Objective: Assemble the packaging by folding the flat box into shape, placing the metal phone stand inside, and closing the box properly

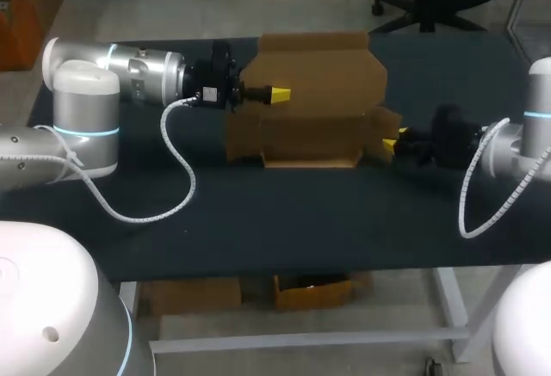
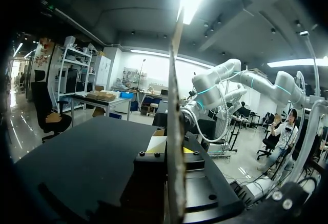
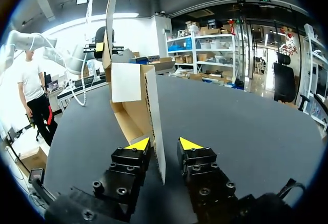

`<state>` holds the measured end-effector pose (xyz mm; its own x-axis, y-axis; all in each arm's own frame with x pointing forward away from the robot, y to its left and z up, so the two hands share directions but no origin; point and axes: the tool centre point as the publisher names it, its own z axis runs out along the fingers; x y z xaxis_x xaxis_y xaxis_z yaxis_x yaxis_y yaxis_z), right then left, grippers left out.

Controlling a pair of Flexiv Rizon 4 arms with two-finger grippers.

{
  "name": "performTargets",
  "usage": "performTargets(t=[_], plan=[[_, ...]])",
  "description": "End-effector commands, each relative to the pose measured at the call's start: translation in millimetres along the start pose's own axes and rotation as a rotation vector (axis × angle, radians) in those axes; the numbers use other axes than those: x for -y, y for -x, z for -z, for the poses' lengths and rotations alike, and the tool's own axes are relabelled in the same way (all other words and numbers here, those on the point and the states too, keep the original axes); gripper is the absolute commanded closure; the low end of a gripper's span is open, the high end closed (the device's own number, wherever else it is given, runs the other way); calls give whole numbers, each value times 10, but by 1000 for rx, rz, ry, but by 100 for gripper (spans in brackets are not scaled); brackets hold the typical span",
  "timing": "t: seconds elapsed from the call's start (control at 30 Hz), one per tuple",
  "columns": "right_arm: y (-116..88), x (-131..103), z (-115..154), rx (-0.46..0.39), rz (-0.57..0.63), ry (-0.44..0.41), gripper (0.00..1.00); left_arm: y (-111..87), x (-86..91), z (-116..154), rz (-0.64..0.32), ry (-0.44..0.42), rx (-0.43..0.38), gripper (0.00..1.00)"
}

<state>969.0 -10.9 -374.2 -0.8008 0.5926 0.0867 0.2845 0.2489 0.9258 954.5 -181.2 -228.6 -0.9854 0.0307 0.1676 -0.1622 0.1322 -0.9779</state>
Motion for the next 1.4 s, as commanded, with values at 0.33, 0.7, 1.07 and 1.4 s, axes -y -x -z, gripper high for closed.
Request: performTargets(t=[0.33,0.7,1.07,1.4], plan=[[-154,25,-27,61,-24,18,100,5,-33,-15,1,1,-1,100],[-280,42,-51,99,-55,27,100,5,-33,-15,1,1,-1,100],[-383,49,-125,143,-81,30,100,5,-33,-15,1,1,-1,100],[-473,59,-202,174,-92,21,100,5,-33,-15,1,1,-1,100]])
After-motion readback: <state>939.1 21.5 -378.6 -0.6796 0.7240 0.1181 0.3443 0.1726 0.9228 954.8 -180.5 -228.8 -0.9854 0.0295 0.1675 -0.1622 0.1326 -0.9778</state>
